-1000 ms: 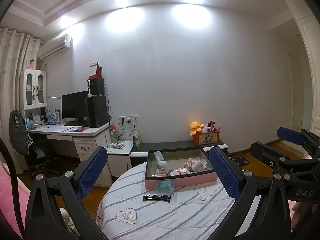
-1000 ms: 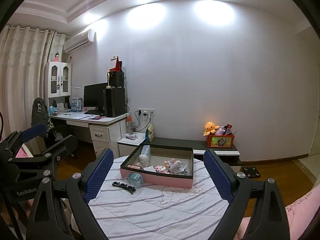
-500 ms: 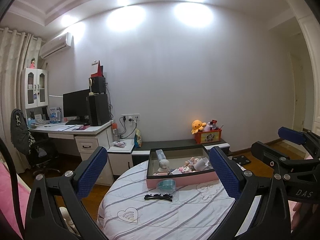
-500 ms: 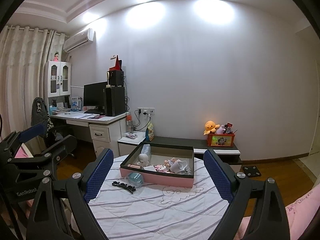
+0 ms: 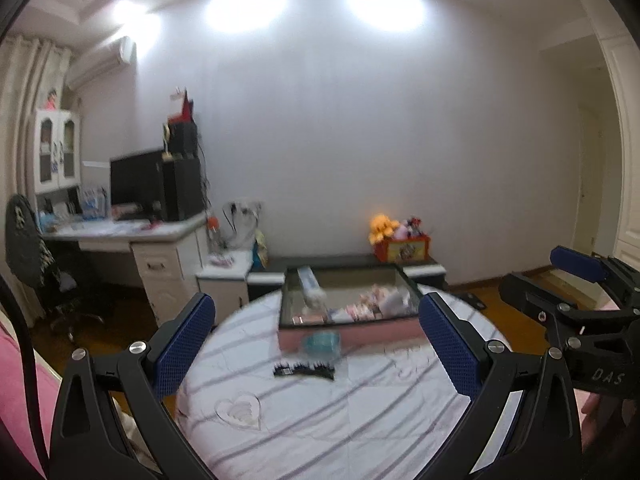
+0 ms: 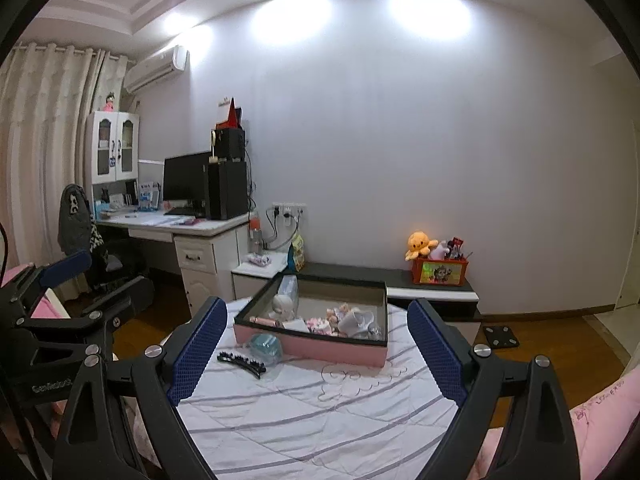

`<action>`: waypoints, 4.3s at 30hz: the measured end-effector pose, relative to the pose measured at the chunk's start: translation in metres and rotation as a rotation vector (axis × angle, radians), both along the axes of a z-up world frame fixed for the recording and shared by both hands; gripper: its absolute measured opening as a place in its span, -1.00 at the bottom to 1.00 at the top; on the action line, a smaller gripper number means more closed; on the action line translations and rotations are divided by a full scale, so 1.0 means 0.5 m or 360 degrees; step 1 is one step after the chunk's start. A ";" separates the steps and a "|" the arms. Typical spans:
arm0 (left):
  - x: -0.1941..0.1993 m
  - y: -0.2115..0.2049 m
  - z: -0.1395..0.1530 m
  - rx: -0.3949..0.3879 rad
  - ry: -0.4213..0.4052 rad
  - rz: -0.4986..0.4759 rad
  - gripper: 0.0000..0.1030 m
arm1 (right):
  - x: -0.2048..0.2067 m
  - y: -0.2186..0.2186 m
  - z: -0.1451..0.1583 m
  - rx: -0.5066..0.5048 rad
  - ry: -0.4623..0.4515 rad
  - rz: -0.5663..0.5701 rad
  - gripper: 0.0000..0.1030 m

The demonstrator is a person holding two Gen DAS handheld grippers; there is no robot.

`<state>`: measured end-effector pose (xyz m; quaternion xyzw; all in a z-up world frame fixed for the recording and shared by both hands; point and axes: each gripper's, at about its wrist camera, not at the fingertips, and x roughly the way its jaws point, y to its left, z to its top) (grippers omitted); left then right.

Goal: Organize rigid objects
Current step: 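Withdraw both tools from the box back above the bed, then grasp the black hair clip with the left tool while the right tool grasps the teal round container, then carry the hair clip and teal container into the pink box and release both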

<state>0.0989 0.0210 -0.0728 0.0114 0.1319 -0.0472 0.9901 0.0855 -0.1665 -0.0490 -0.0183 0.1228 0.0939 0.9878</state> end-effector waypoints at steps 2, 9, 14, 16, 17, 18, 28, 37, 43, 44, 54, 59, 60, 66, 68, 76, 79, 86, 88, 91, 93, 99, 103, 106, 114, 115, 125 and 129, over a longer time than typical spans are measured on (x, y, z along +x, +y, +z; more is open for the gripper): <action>0.023 0.005 -0.032 -0.0006 0.0085 -0.0008 1.00 | 0.020 0.004 -0.022 -0.0015 0.0049 -0.0010 0.81; 0.108 0.012 -0.134 -0.0029 0.0364 0.0006 1.00 | 0.109 0.022 -0.127 -0.0048 0.0299 0.0012 0.81; 0.158 0.010 -0.181 -0.0039 0.0492 -0.0004 1.00 | 0.163 0.019 -0.184 -0.0043 0.0427 -0.0001 0.81; 0.183 0.013 -0.202 -0.0055 0.0556 -0.0003 1.00 | 0.183 0.020 -0.203 -0.0046 0.0466 -0.0009 0.81; 0.195 0.012 -0.211 -0.0059 0.0585 -0.0002 1.00 | 0.194 0.019 -0.212 -0.0043 0.0487 -0.0009 0.81; 0.209 0.012 -0.222 -0.0061 0.0619 0.0002 1.00 | 0.206 0.018 -0.222 -0.0042 0.0509 -0.0011 0.81; 0.304 0.038 -0.290 -0.0083 0.0816 0.0085 1.00 | 0.313 0.024 -0.289 -0.0052 0.0683 -0.0013 0.81; 0.335 0.166 -0.290 -0.0074 0.0789 0.0342 1.00 | 0.415 0.129 -0.310 0.0018 0.0803 0.0060 0.81; 0.356 0.238 -0.294 -0.0112 0.0781 0.0410 1.00 | 0.466 0.209 -0.327 0.0106 0.0899 0.0048 0.81; 0.357 0.244 -0.294 -0.0109 0.0775 0.0413 1.00 | 0.472 0.219 -0.332 0.0116 0.0915 0.0038 0.81; 0.361 0.260 -0.301 -0.0174 0.0790 0.0317 1.00 | 0.520 0.244 -0.377 0.0089 0.1045 -0.0068 0.64; 0.366 0.218 -0.300 -0.0168 0.0801 0.0216 1.00 | 0.505 0.217 -0.365 0.0100 0.1022 -0.0026 0.48; 0.369 0.206 -0.301 -0.0157 0.0807 0.0181 1.00 | 0.504 0.209 -0.362 0.0099 0.1013 -0.0031 0.48; 0.413 0.131 -0.326 0.0016 0.0880 -0.0020 1.00 | 0.460 0.116 -0.340 0.0116 0.0959 -0.0069 0.49; 0.431 0.116 -0.337 0.0050 0.0911 -0.0081 1.00 | 0.444 0.083 -0.337 0.0122 0.0955 -0.0075 0.49; 0.473 0.035 -0.364 0.0240 0.1026 -0.0231 0.94 | 0.427 0.003 -0.341 0.0194 0.0962 -0.0080 0.49; 0.468 0.023 -0.356 0.0197 0.1013 -0.0267 0.35 | 0.434 -0.007 -0.344 0.0215 0.0965 -0.0079 0.49; 0.428 -0.020 -0.346 0.0184 0.1004 -0.0253 -0.53 | 0.420 -0.016 -0.348 0.0191 0.0948 -0.0068 0.49; 0.414 -0.037 -0.346 0.0173 0.1016 -0.0268 -0.53 | 0.414 -0.017 -0.348 0.0180 0.0945 -0.0045 0.49; 0.396 -0.065 -0.347 0.0126 0.1030 -0.0302 -0.44 | 0.403 -0.027 -0.350 0.0161 0.0949 -0.0019 0.49; 0.398 -0.077 -0.350 0.0122 0.1025 -0.0288 -0.20 | 0.396 -0.032 -0.351 0.0157 0.0952 -0.0007 0.49; 0.435 -0.110 -0.358 0.0177 0.1009 -0.0195 -0.06 | 0.388 -0.041 -0.355 0.0153 0.0952 0.0014 0.48; 0.430 -0.115 -0.352 0.0160 0.0981 -0.0213 -0.65 | 0.386 -0.046 -0.357 0.0166 0.0949 0.0023 0.49; 0.408 -0.110 -0.341 0.0130 0.0936 -0.0203 -0.65 | 0.382 -0.047 -0.356 0.0173 0.0935 0.0026 0.49; 0.339 -0.088 -0.276 0.0023 0.0769 -0.0219 -0.65 | 0.351 -0.038 -0.324 0.0196 0.0841 0.0045 0.49; 0.331 -0.085 -0.272 0.0009 0.0764 -0.0226 -0.65 | 0.347 -0.036 -0.317 0.0193 0.0825 0.0049 0.49; 0.221 -0.080 -0.179 -0.0036 0.0503 -0.0156 -0.65 | 0.282 -0.016 -0.245 0.0181 0.0643 0.0075 0.49; 0.178 -0.073 -0.123 -0.0030 0.0385 -0.0143 -0.65 | 0.238 -0.011 -0.188 0.0163 0.0508 0.0065 0.49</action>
